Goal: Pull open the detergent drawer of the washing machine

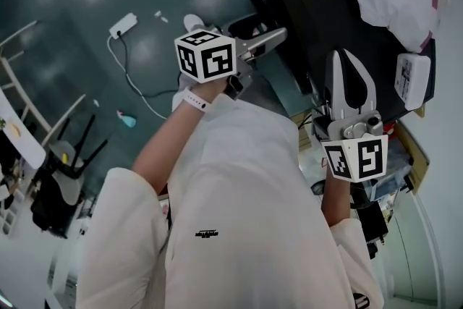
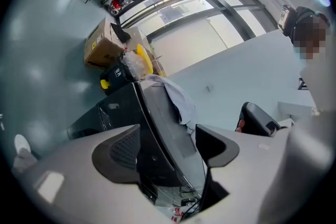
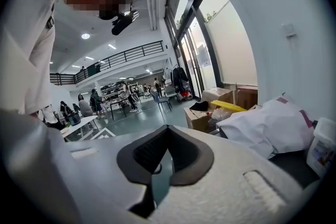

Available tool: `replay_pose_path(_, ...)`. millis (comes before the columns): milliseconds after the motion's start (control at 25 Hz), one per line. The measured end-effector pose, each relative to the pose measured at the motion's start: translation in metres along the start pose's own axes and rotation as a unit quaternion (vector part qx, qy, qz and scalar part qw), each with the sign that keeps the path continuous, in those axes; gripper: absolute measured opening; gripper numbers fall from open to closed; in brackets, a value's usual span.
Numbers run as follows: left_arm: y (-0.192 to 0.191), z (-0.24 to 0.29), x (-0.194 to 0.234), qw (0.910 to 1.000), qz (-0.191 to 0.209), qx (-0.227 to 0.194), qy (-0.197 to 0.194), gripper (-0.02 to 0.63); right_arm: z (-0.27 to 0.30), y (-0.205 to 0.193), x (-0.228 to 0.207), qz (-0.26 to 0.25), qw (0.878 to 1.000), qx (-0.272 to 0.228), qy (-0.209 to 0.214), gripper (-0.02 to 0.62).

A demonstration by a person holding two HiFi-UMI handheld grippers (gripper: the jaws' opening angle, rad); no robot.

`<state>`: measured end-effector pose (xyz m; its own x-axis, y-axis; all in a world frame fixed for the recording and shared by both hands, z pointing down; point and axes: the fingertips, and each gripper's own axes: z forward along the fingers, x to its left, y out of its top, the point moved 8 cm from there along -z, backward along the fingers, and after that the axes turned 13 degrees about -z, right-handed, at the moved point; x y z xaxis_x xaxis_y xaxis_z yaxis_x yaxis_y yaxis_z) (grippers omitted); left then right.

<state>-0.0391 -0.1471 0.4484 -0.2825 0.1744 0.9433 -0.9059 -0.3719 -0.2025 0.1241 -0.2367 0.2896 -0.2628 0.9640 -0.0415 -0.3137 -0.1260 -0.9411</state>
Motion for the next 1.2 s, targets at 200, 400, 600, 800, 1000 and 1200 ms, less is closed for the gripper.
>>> replay_pose_path(200, -0.006, 0.014, 0.026, 0.9997, -0.016, 0.005, -0.015, 0.362, 0.003, -0.011, -0.001, 0.007, 1.000, 0.008, -0.002, 0.005)
replay_pose_path(400, -0.009, 0.029, 0.054, 0.9987, -0.037, 0.018, -0.031, 0.414, 0.003, -0.021, 0.001, 0.018, 1.000, 0.022, -0.008, 0.005)
replay_pose_path(600, -0.011, 0.050, 0.069, 0.9962, -0.059, 0.030, -0.057, 0.508, 0.003, -0.031, 0.001, 0.023, 0.999, 0.035, -0.009, 0.005)
replay_pose_path(800, -0.009, 0.053, 0.078, 0.9939, -0.073, 0.033, -0.076, 0.575, 0.003, -0.040, -0.001, 0.033, 0.998, 0.042, -0.014, 0.005)
replay_pose_path(1000, -0.005, 0.064, 0.082, 0.9931, -0.071, 0.039, -0.084, 0.575, 0.002, -0.044, 0.001, 0.044, 0.998, 0.042, -0.022, 0.005)
replay_pose_path(1200, -0.008, 0.074, 0.084, 0.9916, -0.080, 0.047, -0.090, 0.527, 0.002, -0.050, 0.002, 0.049, 0.998, 0.044, -0.021, 0.005)
